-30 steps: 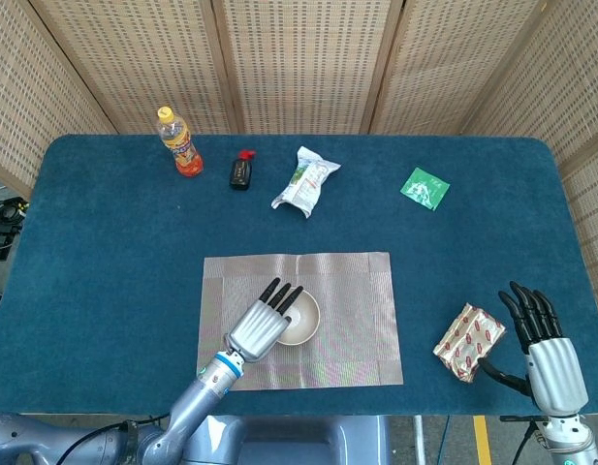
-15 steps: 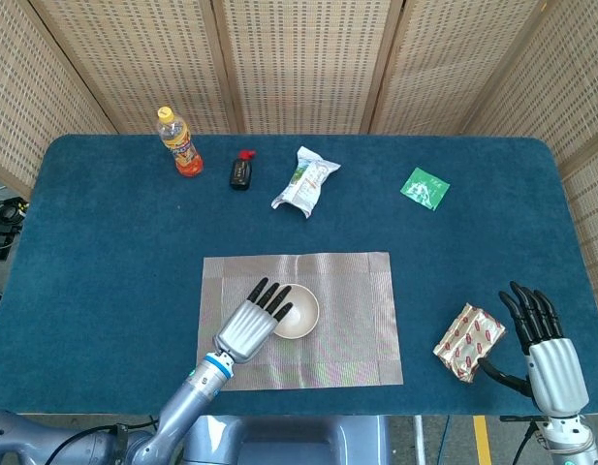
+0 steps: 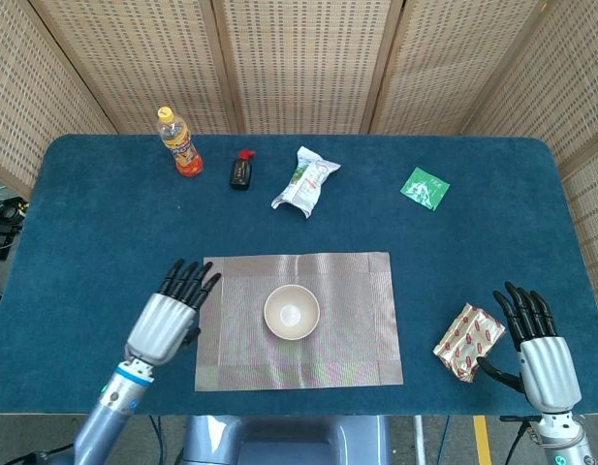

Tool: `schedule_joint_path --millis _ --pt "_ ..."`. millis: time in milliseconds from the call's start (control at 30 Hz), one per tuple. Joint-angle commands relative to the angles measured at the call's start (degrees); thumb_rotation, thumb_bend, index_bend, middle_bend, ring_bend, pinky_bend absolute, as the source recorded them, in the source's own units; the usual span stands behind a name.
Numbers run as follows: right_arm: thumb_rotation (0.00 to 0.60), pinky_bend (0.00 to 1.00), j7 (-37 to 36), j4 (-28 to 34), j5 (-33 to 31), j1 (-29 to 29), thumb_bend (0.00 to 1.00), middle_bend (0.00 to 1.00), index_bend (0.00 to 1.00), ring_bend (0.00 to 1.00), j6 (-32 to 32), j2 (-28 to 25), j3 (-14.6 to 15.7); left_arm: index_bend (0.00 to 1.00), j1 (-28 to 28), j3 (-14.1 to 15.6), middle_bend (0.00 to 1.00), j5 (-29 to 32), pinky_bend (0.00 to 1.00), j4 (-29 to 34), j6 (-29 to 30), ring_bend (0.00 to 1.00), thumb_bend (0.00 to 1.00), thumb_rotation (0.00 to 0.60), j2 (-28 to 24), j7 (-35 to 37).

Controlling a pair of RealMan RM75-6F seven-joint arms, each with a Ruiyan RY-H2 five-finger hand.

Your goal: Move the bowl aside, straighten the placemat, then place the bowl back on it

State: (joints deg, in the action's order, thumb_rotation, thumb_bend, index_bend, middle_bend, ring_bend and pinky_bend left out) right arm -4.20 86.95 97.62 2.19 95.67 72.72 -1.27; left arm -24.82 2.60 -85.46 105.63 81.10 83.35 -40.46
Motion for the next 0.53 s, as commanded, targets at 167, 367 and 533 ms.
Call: schedule_joint_path --millis 167,367,533 --pt "0.600 0.00 4.73 0.44 -1.27 0.16 0.19 0.00 0.02 0.00 -2.21 0.77 0.20 0.00 11.24 5.39 0.00 -5.48 0.00 -6.37 13.31 0.00 0.10 0.600 -8.08 13.03" --pt "0.600 0.00 7.93 1.71 -1.95 -0.03 0.18 0.00 0.00 0.00 -3.15 0.32 0.41 0.00 15.89 5.98 0.00 -5.39 0.00 -9.88 17.10 0.00 0.06 0.600 -10.25 17.85" --pt "0.600 0.00 9.11 2.63 -2.37 -0.01 0.18 0.00 0.00 0.00 -4.06 -0.01 0.65 0.00 18.16 5.16 0.00 -5.20 0.00 -11.18 18.88 0.00 0.06 0.600 -11.83 22.50"
